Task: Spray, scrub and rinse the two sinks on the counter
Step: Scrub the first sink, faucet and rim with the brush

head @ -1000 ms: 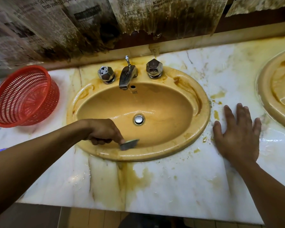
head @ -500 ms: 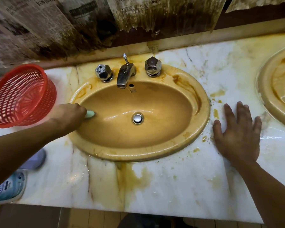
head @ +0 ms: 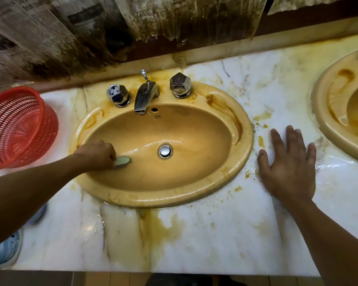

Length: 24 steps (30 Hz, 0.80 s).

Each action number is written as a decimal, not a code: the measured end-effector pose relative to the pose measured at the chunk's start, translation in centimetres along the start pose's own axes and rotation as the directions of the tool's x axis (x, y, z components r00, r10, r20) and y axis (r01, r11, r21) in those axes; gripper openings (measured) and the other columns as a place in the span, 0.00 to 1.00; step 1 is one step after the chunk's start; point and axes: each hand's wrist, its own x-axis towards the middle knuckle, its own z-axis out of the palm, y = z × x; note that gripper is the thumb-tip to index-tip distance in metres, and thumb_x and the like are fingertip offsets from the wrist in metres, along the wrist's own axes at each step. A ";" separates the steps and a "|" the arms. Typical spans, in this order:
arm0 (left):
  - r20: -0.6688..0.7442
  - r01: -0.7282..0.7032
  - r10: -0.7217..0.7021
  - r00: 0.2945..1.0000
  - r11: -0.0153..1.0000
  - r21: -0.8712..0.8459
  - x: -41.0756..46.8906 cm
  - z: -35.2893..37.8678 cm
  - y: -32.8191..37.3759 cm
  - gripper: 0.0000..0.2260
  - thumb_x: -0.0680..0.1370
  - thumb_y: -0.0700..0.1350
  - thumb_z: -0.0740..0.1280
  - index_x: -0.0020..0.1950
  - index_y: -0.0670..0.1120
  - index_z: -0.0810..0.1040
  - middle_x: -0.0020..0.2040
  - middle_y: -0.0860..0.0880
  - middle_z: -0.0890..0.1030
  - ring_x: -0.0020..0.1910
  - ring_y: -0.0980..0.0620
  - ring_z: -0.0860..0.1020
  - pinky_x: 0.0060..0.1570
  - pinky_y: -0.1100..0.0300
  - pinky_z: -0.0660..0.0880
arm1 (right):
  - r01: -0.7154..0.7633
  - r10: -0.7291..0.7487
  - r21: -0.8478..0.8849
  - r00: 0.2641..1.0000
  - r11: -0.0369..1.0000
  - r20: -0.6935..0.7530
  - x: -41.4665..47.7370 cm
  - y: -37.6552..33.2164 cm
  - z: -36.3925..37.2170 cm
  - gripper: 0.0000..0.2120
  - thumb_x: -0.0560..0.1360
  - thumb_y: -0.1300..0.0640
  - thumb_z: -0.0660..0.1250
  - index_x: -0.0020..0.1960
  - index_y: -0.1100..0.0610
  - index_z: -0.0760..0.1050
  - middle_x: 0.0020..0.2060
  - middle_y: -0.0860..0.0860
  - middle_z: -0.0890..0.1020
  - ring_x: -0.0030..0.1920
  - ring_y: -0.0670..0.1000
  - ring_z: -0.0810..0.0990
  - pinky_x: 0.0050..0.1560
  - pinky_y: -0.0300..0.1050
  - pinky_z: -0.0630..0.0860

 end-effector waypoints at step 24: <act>-0.133 0.053 -0.104 0.986 0.936 -0.347 3.0 2.3 4.2 0.10 0.81 0.51 0.69 0.59 0.52 0.86 0.53 0.48 0.83 0.46 0.50 0.78 0.44 0.56 0.76 | -0.020 0.020 0.002 0.999 1.000 0.030 0.2 -0.2 -0.3 0.32 0.81 0.41 0.53 0.81 0.54 0.61 0.81 0.59 0.59 0.82 0.57 0.54 0.80 0.64 0.50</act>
